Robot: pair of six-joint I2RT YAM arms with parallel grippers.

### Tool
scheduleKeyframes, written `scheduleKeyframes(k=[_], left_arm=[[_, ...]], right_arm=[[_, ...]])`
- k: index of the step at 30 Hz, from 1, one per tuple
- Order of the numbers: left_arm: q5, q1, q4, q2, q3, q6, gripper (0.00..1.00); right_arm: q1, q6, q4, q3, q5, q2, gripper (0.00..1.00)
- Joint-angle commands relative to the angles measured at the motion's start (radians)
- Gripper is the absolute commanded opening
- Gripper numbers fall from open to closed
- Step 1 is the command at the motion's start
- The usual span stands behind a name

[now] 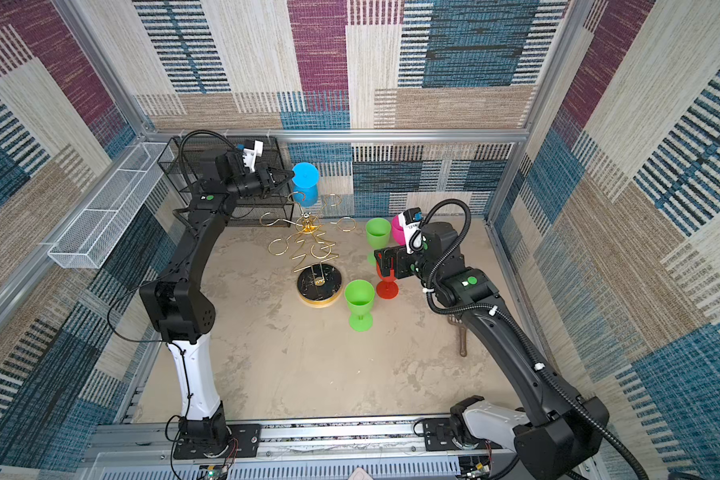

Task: Take the wine glass off the wine glass rack
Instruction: 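Raise the blue glass with the left gripper while the right gripper reaches toward it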

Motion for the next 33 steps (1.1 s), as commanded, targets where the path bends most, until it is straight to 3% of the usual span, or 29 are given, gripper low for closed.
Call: scheduleKeyframes(k=[1, 7, 16, 23, 29, 33], left_arm=[[0.000, 0.017, 0.149, -0.026, -0.011, -0.081, 0.00], [0.044, 0.057, 0.336, -0.068, -0.094, -0.246, 0.00], [0.082, 0.140, 0.382, -0.188, -0.239, -0.283, 0.00], [0.120, 0.208, 0.488, -0.309, -0.344, -0.382, 0.00], [0.105, 0.261, 0.527, -0.430, -0.484, -0.376, 0.00], [0.119, 0.271, 0.617, -0.447, -0.519, -0.455, 0.00]], right_arm=[[0.002, -0.002, 0.028, 0.003, 0.010, -0.004, 0.99], [0.001, -0.034, 0.074, 0.024, 0.008, 0.001, 0.99], [0.002, -0.101, 0.138, 0.065, 0.001, 0.039, 0.99], [0.002, -0.156, 0.254, 0.091, -0.068, 0.049, 0.99], [0.001, -0.168, 0.307, 0.122, -0.111, 0.103, 0.99], [0.001, -0.169, 0.307, 0.133, -0.127, 0.121, 0.99]])
